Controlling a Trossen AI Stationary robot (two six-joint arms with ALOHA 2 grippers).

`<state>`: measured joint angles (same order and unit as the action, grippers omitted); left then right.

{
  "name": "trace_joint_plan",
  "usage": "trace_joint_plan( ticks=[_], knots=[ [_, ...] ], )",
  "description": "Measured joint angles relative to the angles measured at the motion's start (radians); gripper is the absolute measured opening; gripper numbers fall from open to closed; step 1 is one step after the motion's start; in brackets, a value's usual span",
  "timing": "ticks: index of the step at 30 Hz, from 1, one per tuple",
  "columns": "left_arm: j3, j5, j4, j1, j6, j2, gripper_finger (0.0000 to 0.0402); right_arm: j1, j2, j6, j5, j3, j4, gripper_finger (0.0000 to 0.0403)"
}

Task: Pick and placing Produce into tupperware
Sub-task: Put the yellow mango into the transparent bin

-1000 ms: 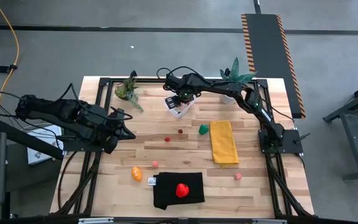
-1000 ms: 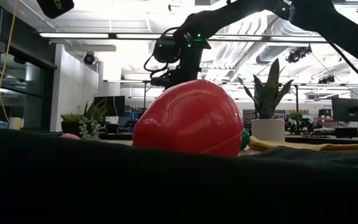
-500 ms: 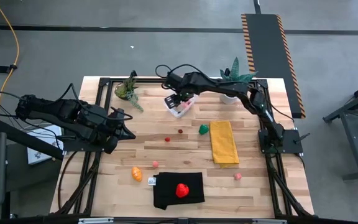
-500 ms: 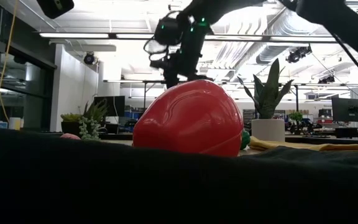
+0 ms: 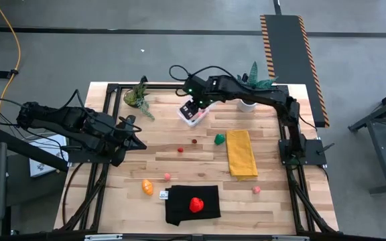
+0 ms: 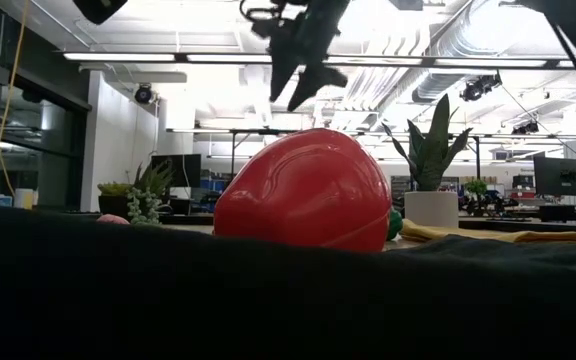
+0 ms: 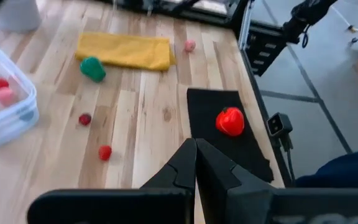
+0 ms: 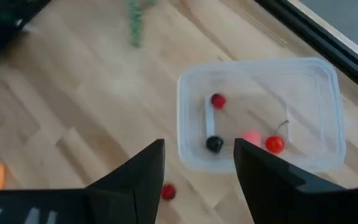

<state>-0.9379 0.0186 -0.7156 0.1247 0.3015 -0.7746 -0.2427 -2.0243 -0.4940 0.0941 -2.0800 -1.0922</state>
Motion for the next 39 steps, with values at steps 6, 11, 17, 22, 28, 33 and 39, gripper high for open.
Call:
trace_joint_plan(
  ticks=[6,11,17,22,28,33,39],
  knots=[
    [0.000,0.002,0.085,0.000,-0.014,0.000,0.0001,0.063,0.102,0.020,-0.008,0.000,-0.281,0.0184],
    [0.000,0.046,0.124,0.000,-0.008,0.000,0.0001,0.144,0.198,-0.045,0.050,0.001,-0.487,0.0184],
    [0.000,0.079,0.143,0.000,0.008,0.000,0.0001,0.285,0.363,-0.121,0.185,0.109,-0.471,0.0184],
    [0.000,0.081,0.143,0.000,0.053,0.000,0.0001,0.389,0.546,-0.245,0.208,0.383,-0.392,0.0184],
    [0.000,-0.084,0.143,0.001,0.091,0.000,0.0001,0.481,0.750,-0.316,0.062,0.784,0.073,0.0182],
    [0.000,-0.231,0.144,0.012,0.258,-0.001,0.0001,0.495,0.784,-0.320,-0.086,0.979,0.378,0.0177],
    [0.000,-0.288,0.187,0.129,0.382,-0.024,0.0001,0.495,0.768,-0.313,-0.139,1.048,0.438,0.0177]
  ],
)
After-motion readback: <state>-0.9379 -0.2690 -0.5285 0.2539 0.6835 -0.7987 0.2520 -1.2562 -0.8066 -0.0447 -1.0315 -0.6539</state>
